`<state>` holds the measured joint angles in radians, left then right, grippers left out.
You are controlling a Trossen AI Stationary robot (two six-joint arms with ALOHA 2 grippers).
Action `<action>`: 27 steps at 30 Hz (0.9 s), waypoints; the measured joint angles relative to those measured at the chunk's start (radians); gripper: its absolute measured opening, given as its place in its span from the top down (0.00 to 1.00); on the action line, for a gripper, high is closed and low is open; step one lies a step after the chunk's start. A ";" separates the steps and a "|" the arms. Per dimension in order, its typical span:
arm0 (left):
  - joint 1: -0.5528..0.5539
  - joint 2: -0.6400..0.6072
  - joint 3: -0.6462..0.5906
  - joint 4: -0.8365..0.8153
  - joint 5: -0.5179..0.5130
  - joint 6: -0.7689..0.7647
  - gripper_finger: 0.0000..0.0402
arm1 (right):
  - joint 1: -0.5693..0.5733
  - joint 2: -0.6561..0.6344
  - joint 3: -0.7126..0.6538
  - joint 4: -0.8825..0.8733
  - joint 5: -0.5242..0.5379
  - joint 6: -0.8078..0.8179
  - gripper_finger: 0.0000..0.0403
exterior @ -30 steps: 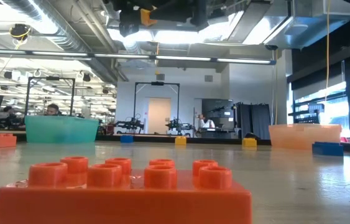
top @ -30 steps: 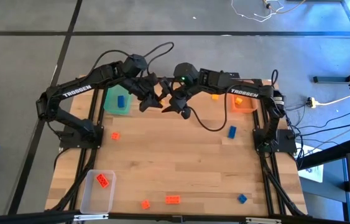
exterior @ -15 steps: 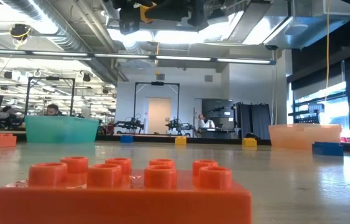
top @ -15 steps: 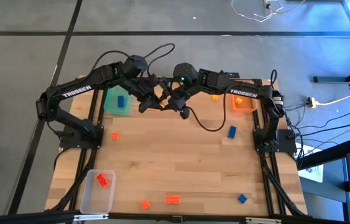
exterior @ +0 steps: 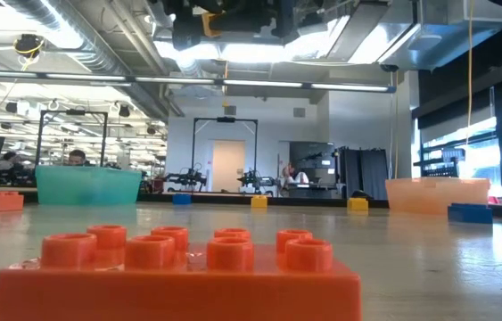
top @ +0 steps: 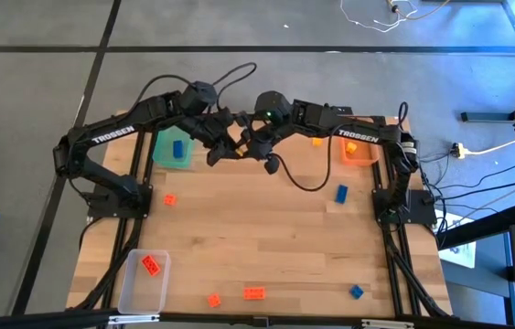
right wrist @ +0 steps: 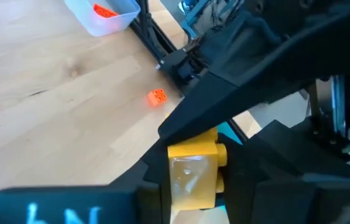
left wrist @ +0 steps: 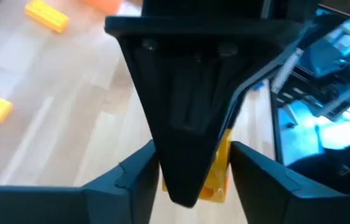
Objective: Sort & place blocks by color
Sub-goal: Put the yellow game piece into the orange bin
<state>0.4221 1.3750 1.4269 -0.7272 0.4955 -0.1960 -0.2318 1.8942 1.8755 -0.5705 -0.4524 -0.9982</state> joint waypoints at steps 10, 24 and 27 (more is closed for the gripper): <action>0.001 0.002 -0.001 -0.134 -0.070 0.120 0.49 | 0.000 0.000 0.083 -0.153 0.070 0.062 0.77; 0.003 0.001 0.000 -0.203 -0.424 0.281 0.49 | -0.063 -0.002 0.321 -0.564 0.469 0.544 0.77; 0.003 0.001 0.000 -0.203 -0.449 0.295 0.49 | -0.117 -0.002 0.350 -0.690 0.567 0.669 0.77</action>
<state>0.4252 1.3758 1.4265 -0.9302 0.0469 0.0995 -0.3486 1.8927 2.2253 -1.2602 0.1141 -0.3294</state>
